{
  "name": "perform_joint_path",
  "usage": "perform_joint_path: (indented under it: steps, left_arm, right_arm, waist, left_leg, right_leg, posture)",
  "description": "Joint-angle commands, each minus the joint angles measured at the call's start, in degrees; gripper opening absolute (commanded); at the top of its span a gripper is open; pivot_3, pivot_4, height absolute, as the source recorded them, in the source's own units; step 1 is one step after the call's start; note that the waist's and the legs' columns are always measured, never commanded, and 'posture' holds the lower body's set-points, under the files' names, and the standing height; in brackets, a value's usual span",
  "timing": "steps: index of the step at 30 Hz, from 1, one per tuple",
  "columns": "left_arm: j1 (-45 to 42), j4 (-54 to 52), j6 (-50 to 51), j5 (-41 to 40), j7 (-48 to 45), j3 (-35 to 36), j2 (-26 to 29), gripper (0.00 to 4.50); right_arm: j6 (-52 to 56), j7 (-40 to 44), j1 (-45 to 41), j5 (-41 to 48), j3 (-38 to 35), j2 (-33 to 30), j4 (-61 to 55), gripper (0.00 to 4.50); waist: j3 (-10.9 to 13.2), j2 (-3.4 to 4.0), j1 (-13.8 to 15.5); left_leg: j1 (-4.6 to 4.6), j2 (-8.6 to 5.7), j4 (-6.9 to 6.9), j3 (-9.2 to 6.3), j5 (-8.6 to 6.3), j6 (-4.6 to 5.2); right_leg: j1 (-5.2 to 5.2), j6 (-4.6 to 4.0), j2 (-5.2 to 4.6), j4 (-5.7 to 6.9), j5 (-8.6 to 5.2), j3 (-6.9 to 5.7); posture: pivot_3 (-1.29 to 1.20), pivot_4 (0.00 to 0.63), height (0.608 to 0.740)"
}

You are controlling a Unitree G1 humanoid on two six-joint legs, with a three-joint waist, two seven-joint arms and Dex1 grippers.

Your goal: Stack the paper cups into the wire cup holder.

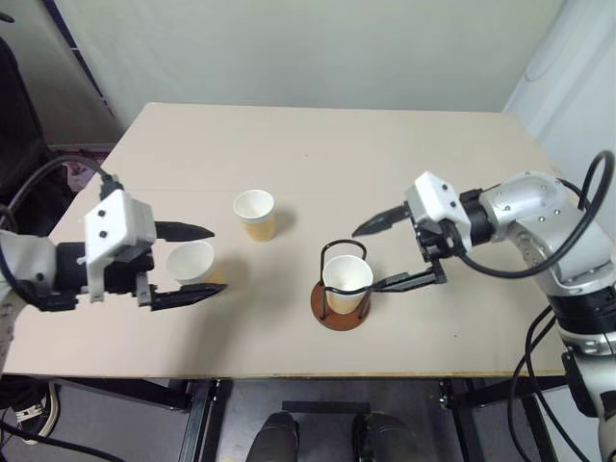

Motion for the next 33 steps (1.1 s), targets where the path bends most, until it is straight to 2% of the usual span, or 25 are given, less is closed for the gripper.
perform_joint_path:
  steps: [1, 4, 10, 16, 22, 27, 30, 33]
  left_arm:
    - [2.0, 4.2, -3.1, 4.6, -3.0, 5.7, 4.3, 4.30]
    - [7.4, 9.5, -10.2, 13.6, -7.2, 5.5, 9.4, 4.30]
    - [7.9, 16.0, -19.6, 19.4, -9.9, -1.8, 12.5, 4.30]
    - [2.6, 17.5, -21.3, 20.3, -8.7, -9.6, 11.1, 4.30]
    - [-2.3, 17.5, -21.1, 20.6, -7.0, -12.9, 9.7, 4.30]
    - [-5.2, 16.5, -20.4, 21.7, -6.9, -18.4, 8.5, 4.30]
    - [-7.0, 17.0, -22.3, 26.3, -5.6, -22.6, 8.7, 4.30]
    - [-9.9, 18.1, -22.8, 28.1, -4.8, -25.4, 7.3, 3.66]
  right_arm:
    - [-1.0, -0.8, -2.4, 3.5, -8.3, -0.8, 5.2, 4.46]
    - [-0.7, -1.5, -2.4, 7.0, -13.0, 0.5, 9.4, 4.46]
    - [-2.4, -5.5, -2.5, 3.7, -9.2, 5.9, 10.8, 4.46]
    - [-1.2, -6.2, -2.3, 5.8, -8.5, 9.9, 7.3, 4.46]
    - [-0.9, -6.0, -1.6, 6.3, -8.5, 9.7, 6.0, 4.46]
    - [-1.1, -6.3, -1.5, 6.0, -8.3, 9.6, 5.6, 4.46]
    - [-1.1, -6.6, -1.3, 5.8, -8.3, 9.4, 5.2, 4.46]
    - [-0.9, -7.1, -0.9, 5.6, -8.2, 9.0, 4.6, 4.50]
  waist:
    - [0.0, 0.00, 0.0]
    - [0.0, 0.01, 0.1]
    - [0.0, -0.01, -0.1]
    - [0.0, -0.02, 0.0]
    - [0.0, -0.04, 0.0]
    - [0.0, -0.03, -0.1]
    - [0.0, -0.04, -0.1]
    - [0.0, -0.04, -0.1]
  left_leg:
    - [0.00, 0.02, 0.00, 0.00, -0.01, -0.01]
    - [0.03, 0.06, -0.02, 0.01, -0.04, -0.02]
    - [0.05, 0.15, -0.03, 0.03, -0.09, -0.02]
    - [-0.23, 0.15, -0.02, 0.01, -0.11, -0.07]
    - [-0.44, 0.15, 0.00, 0.01, -0.19, -0.15]
    - [-0.41, 0.17, -0.01, 0.02, -0.19, -0.18]
    - [-0.38, 0.18, 0.00, 0.02, -0.19, -0.19]
    - [-0.38, 0.19, 0.00, 0.02, -0.18, -0.19]
  right_leg:
    - [-0.01, -0.02, 0.01, 0.00, 0.00, 0.00]
    - [-0.04, -0.10, 0.03, 0.02, -0.04, 0.00]
    - [-0.15, -0.22, 0.05, 0.08, -0.03, -0.02]
    - [-0.41, -0.27, 0.05, 0.13, 0.04, -0.05]
    - [-0.61, 0.00, 0.04, 0.11, 0.20, -0.08]
    - [-0.62, 0.01, 0.04, 0.13, 0.20, -0.09]
    - [-0.62, 0.02, 0.04, 0.16, 0.21, -0.08]
    - [-0.62, 0.02, 0.04, 0.18, 0.21, -0.09]
  posture:
    - [0.00, 0.150, 0.740]
    - [0.00, 0.150, 0.740]
    - [0.00, 0.150, 0.740]
    - [0.00, 0.150, 0.740]
    - [0.00, 0.150, 0.740]
    - [0.00, 0.150, 0.740]
    - [0.00, 0.150, 0.740]
    - [0.00, 0.150, 0.740]
